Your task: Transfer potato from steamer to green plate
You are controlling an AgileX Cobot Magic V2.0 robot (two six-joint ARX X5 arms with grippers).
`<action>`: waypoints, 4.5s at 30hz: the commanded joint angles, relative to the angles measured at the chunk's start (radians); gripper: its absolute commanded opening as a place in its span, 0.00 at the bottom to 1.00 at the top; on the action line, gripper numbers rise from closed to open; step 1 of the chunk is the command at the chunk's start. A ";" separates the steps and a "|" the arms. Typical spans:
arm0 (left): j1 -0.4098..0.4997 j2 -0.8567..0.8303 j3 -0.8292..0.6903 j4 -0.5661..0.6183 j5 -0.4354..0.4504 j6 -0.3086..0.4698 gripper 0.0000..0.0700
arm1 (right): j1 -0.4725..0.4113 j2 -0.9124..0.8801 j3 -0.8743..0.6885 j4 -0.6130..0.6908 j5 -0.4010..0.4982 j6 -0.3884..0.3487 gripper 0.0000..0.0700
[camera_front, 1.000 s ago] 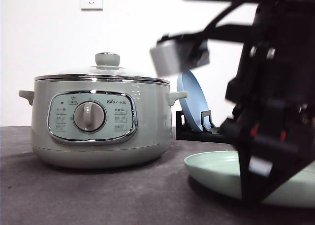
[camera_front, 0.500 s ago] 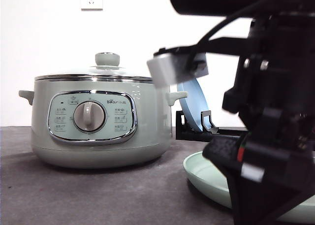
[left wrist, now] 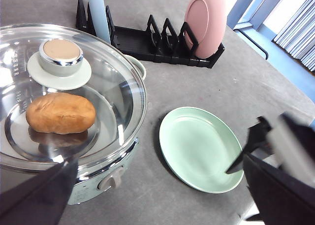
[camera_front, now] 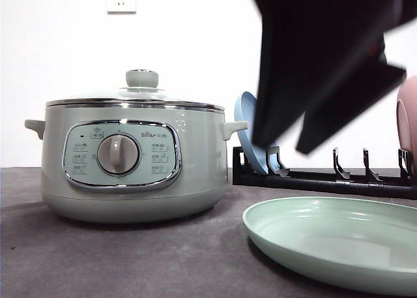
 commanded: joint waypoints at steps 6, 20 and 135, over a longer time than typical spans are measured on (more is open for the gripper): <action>-0.004 0.007 0.024 0.011 0.008 0.018 1.00 | -0.044 -0.147 0.021 -0.004 -0.021 0.039 0.71; -0.004 0.007 0.024 0.008 0.008 0.018 1.00 | -0.272 -0.441 0.013 -0.012 0.024 0.038 0.71; -0.156 1.100 0.901 -0.361 -0.484 0.120 0.76 | -0.500 -0.792 -0.001 -0.101 0.012 0.105 0.71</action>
